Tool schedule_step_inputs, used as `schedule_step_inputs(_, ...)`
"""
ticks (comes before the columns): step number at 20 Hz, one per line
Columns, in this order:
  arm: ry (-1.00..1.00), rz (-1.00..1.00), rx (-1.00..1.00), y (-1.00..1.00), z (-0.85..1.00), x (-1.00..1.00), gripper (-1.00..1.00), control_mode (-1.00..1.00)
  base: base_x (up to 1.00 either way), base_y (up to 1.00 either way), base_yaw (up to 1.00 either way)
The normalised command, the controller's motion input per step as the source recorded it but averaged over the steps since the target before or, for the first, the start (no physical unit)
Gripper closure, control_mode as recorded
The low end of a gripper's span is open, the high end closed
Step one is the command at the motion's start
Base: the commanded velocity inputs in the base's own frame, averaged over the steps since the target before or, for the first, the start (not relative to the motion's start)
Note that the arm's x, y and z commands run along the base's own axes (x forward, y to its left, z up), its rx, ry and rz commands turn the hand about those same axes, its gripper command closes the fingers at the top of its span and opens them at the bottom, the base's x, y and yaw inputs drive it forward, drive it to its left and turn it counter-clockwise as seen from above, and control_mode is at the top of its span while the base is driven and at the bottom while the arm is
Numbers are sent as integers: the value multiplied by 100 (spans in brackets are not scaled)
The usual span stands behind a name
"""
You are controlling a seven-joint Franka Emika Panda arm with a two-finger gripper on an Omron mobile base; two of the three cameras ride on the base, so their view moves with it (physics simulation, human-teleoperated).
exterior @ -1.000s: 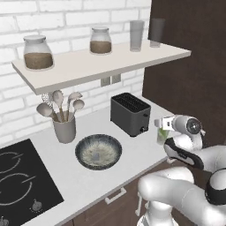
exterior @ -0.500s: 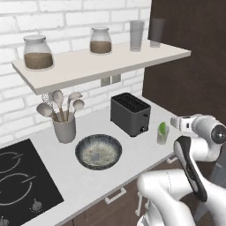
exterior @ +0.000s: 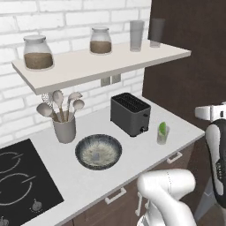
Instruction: Grab a lemon wedge from the fridge and one ice cube from the ice bowl, and put them in the glass of lemonade.
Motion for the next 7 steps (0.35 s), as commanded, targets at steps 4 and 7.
schedule_step_inputs(4, 25, 12, -1, 0, 34, -86, -100, -100, 0, 0, 0)
schedule_step_inputs(7, 17, 9, 0, 0, 6, -34, -100, -100, 0, 0, 0)
